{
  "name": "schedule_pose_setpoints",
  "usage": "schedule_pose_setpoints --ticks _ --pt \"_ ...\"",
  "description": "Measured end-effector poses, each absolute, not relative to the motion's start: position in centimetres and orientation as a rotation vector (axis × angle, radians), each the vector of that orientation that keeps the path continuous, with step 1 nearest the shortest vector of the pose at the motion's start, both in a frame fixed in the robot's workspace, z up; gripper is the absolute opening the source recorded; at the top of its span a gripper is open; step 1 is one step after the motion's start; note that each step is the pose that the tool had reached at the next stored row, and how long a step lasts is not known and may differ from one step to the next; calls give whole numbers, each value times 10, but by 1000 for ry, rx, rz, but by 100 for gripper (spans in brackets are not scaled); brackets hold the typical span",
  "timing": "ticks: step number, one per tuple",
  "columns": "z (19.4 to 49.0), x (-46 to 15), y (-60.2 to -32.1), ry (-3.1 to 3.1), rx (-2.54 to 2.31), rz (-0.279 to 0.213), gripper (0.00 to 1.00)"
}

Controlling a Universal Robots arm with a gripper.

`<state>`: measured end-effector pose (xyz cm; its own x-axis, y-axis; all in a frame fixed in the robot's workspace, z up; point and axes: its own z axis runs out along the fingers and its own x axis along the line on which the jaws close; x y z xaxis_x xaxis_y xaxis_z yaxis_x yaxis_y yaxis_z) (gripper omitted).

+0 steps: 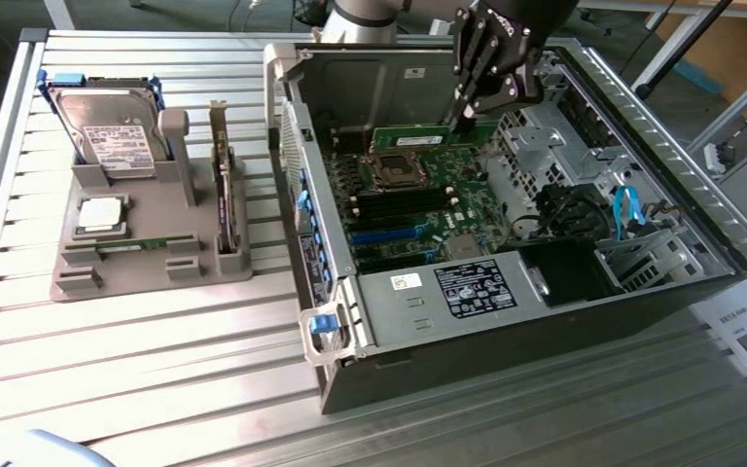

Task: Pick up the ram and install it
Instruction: 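Pick up the ram and move it above insertion slot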

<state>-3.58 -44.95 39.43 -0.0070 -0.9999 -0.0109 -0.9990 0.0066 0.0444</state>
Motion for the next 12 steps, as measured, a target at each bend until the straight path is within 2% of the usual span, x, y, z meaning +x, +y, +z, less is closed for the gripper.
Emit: schedule_pose_setpoints --ticks 12 --pt "394 -28 -449 -2211 2197 -61 11"
